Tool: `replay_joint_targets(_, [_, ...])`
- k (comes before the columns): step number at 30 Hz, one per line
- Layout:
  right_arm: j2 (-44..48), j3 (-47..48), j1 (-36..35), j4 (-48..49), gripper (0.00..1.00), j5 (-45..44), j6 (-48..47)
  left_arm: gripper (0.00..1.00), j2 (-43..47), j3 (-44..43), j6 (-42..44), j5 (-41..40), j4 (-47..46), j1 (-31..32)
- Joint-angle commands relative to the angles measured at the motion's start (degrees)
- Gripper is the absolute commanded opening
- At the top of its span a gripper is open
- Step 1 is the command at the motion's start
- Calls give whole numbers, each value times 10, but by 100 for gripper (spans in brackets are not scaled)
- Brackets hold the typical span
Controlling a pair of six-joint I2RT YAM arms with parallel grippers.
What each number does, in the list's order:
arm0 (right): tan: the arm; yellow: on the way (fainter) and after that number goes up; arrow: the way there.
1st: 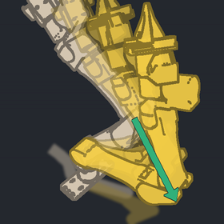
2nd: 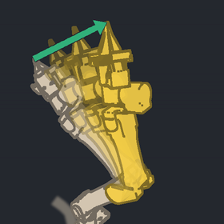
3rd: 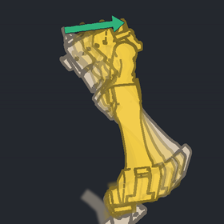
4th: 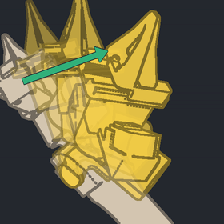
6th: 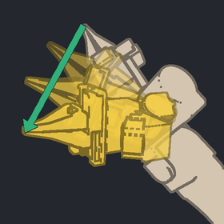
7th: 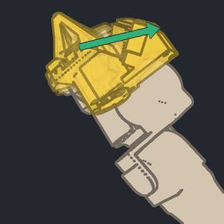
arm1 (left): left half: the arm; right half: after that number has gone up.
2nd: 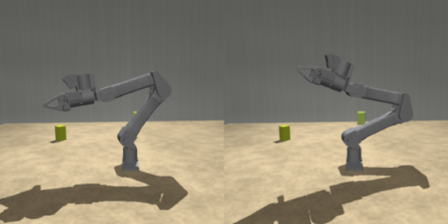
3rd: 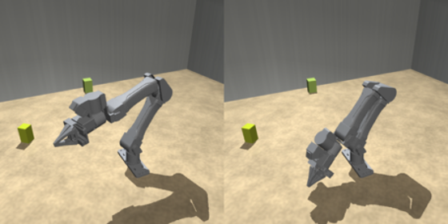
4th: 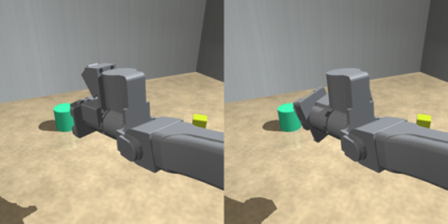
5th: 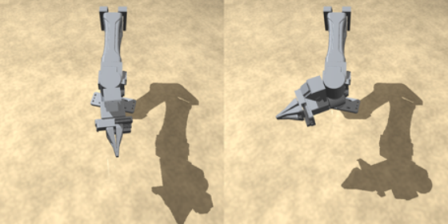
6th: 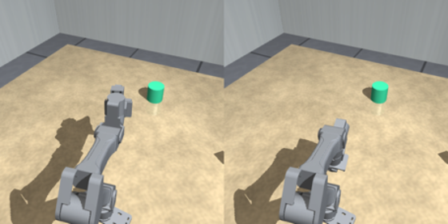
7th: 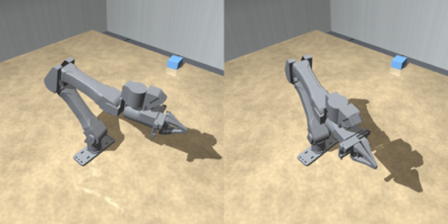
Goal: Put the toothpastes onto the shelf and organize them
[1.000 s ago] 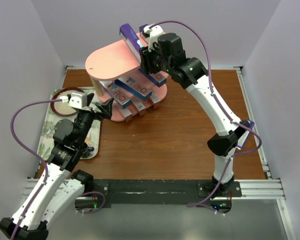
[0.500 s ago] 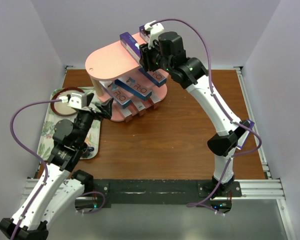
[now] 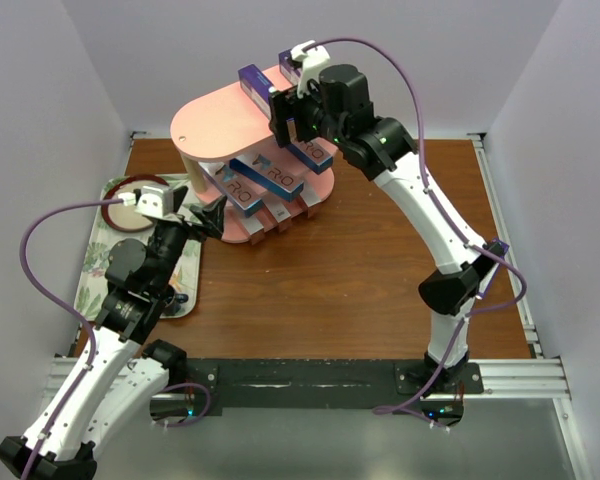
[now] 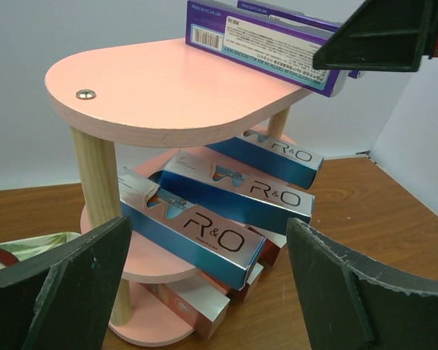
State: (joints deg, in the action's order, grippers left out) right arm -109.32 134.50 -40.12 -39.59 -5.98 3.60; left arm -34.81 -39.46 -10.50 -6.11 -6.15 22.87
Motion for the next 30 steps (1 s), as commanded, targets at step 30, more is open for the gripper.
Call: replay_joint_targets(30, [503, -721, 320, 24, 99, -236, 210, 93, 25, 3, -8, 28, -29, -5])
